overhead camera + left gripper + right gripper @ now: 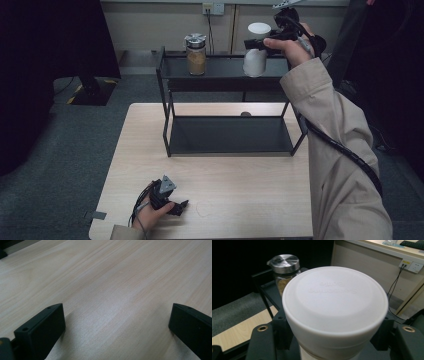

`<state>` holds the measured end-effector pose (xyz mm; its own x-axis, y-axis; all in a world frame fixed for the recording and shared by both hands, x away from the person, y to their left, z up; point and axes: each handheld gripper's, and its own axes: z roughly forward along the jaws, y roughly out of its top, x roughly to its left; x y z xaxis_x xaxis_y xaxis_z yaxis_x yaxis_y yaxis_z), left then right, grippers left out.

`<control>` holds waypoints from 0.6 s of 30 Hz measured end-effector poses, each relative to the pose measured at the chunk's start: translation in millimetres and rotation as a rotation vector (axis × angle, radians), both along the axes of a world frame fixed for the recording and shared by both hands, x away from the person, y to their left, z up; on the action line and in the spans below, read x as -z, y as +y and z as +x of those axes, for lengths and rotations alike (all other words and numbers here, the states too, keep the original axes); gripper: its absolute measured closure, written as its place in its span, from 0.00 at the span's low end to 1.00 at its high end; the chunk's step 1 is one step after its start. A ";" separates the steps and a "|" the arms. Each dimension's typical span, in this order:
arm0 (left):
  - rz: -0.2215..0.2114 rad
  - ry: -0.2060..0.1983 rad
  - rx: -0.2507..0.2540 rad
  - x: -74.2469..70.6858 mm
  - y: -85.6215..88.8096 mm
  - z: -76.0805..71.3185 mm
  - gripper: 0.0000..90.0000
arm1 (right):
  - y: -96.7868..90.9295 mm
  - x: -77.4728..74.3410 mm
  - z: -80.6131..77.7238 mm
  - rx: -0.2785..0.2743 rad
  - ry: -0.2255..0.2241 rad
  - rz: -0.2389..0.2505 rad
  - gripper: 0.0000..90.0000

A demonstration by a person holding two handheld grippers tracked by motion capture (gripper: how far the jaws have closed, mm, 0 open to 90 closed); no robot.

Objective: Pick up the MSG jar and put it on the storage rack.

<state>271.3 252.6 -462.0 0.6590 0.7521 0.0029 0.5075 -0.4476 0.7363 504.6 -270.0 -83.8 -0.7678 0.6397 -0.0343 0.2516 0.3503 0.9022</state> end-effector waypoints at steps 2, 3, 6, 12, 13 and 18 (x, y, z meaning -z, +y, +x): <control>0.000 0.000 0.000 -0.1 0.0 0.1 0.00 | 2.2 1.7 6.1 0.009 0.003 0.013 0.38; 0.000 0.000 0.000 -0.1 0.0 0.0 0.00 | 3.0 2.8 9.1 0.014 0.004 0.020 0.38; -0.001 0.000 0.000 0.1 0.1 0.0 0.00 | 8.5 1.9 16.6 0.030 0.010 0.014 0.38; -0.001 0.000 0.000 0.1 0.0 0.0 0.00 | 13.6 7.4 28.0 0.051 0.018 0.020 0.38; -0.001 0.000 0.000 0.0 0.0 0.0 0.00 | 13.8 8.3 30.0 0.054 0.025 0.024 0.38; -0.001 0.000 0.000 0.2 0.1 0.0 0.00 | 19.0 13.9 36.5 0.073 0.031 0.011 0.38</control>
<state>271.3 252.6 -462.1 0.6590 0.7521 0.0025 0.5072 -0.4469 0.7369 541.1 -251.0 -97.7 -0.7199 0.6941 -0.0038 0.3043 0.3205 0.8970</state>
